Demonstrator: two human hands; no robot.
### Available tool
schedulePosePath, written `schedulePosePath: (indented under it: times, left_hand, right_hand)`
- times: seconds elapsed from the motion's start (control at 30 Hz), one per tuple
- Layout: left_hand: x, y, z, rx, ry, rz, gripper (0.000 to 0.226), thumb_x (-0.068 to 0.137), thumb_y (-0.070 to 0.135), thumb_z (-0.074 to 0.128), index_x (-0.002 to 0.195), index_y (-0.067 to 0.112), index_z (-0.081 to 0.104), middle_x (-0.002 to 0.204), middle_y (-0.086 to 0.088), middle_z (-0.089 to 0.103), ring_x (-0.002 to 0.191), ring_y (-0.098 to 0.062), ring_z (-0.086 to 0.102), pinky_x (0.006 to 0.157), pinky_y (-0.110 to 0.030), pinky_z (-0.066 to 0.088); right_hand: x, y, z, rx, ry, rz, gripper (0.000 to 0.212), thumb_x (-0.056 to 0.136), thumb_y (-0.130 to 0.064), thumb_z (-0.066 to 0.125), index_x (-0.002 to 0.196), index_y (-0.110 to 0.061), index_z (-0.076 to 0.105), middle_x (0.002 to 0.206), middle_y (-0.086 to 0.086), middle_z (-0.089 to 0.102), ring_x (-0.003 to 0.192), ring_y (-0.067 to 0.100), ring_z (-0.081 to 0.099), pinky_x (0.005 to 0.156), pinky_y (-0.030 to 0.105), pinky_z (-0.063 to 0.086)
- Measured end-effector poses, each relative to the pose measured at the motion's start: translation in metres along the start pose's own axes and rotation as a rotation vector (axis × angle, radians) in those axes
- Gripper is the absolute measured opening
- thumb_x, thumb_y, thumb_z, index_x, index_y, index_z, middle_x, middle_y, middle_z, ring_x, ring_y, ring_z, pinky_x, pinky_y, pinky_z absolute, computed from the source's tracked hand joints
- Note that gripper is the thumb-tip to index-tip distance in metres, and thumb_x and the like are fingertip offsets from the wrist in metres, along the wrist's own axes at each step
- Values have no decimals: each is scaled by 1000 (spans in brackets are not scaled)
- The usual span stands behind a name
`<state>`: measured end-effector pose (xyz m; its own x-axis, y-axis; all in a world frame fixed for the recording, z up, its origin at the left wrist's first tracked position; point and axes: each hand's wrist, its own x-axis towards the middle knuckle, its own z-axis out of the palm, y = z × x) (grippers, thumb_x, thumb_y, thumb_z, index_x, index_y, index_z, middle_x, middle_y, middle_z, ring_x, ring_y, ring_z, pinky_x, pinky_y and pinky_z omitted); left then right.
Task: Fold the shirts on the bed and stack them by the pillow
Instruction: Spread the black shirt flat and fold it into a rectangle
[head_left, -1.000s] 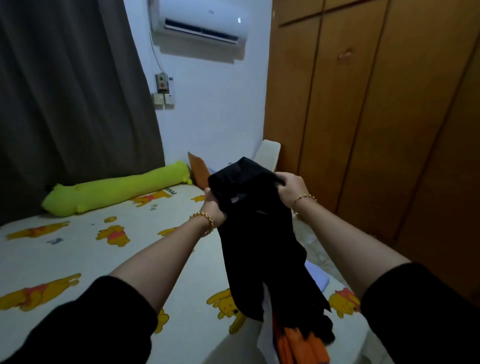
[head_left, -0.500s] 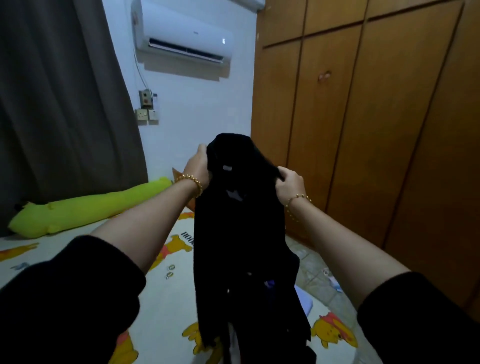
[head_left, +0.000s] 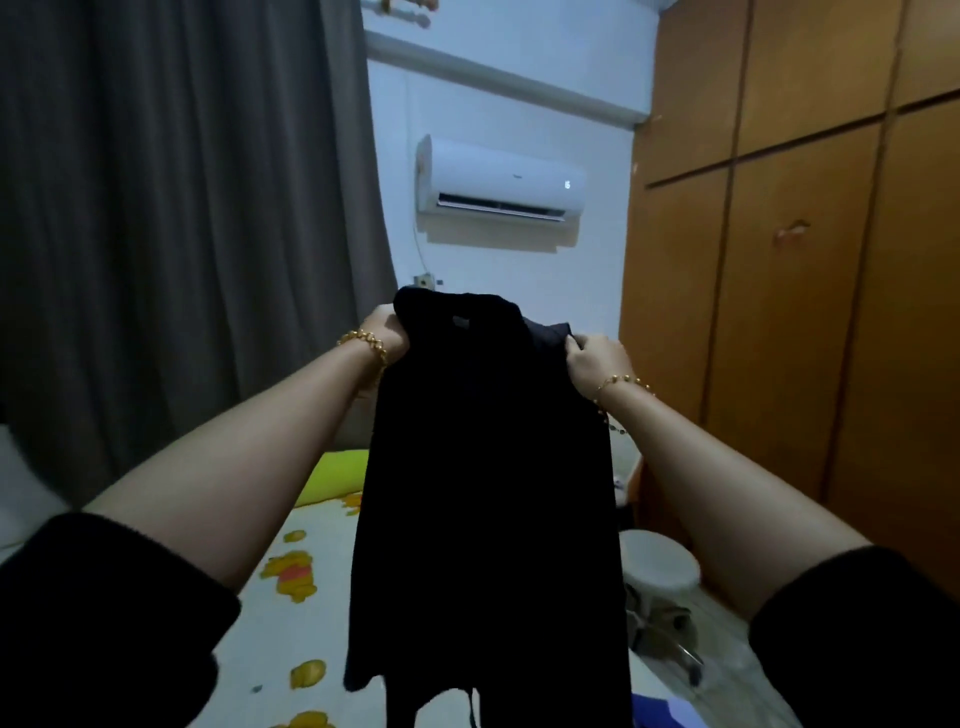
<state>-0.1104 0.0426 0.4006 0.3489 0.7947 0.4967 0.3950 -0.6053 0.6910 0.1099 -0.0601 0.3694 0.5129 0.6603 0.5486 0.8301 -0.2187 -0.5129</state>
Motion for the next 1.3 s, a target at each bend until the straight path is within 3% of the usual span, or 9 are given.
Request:
schedulePosePath:
  times: [0.1,0.23,0.37,0.6,0.77,0.83,0.93,1.1,1.3]
  left_hand:
    - [-18,-13,-51,71,24,-34,37,86,39,40,64,13,51,67,-4,53,64,-19,49,54,-26,36]
    - [-34,-44,-115,109,74,-90,34,95,22,45,64,12,53,85,-19,63,80,-26,55,70,-32,40]
    - [-61,-65,-168,179,144,-127,32,97,16,40,68,9,52,88,-18,60,75,-25,53,65,-28,38]
    - [-111,-84,-233,239,202,-217,33,100,11,36,115,-9,57,117,-28,58,109,-37,56,86,-37,42]
    - [-150,-100,-263,-24,32,-413,33,98,27,34,102,3,56,91,-14,62,78,-28,60,70,-34,49]
    - [-167,-99,-266,-106,-45,-466,36,97,29,29,85,7,55,79,-12,58,69,-26,57,70,-34,51]
    - [-187,-101,-273,-351,-121,-457,46,97,42,25,94,10,58,99,-16,58,88,-33,59,88,-50,49]
    - [-217,-94,-271,-449,-272,-357,97,53,88,51,123,21,56,118,-9,59,112,-31,55,95,-50,46]
    - [-230,-103,-258,-197,84,-337,42,86,23,66,125,12,55,116,-10,63,103,-26,62,96,-41,49]
  right_hand:
    - [-12,-38,12,67,-176,-45,40,101,-30,36,89,-1,60,102,22,64,102,34,59,67,30,32]
    - [-37,-86,19,316,-401,-183,36,95,-35,54,112,-5,65,101,7,65,87,14,61,70,17,47]
    - [-50,-131,39,54,-341,-375,19,90,-21,61,106,-12,66,95,5,65,88,18,58,67,21,37]
    - [-105,-197,71,-35,-284,-190,26,95,-27,44,85,-8,58,83,10,58,76,25,53,62,26,37]
    - [-136,-243,75,515,-541,117,29,97,-28,42,99,-4,58,91,11,60,77,22,58,64,29,44]
    - [-147,-260,72,835,-674,230,26,96,-24,40,84,-8,57,72,7,61,62,16,60,58,25,46]
    - [-165,-290,66,1228,-757,244,27,96,-14,34,75,-11,52,58,1,59,49,12,60,48,20,49]
    - [-197,-330,52,1405,-902,107,21,97,-23,40,94,-13,59,74,-1,72,82,14,65,77,32,48]
    - [-235,-328,44,1358,-872,-40,12,95,-27,51,100,-19,58,93,-2,67,89,14,63,77,31,44]
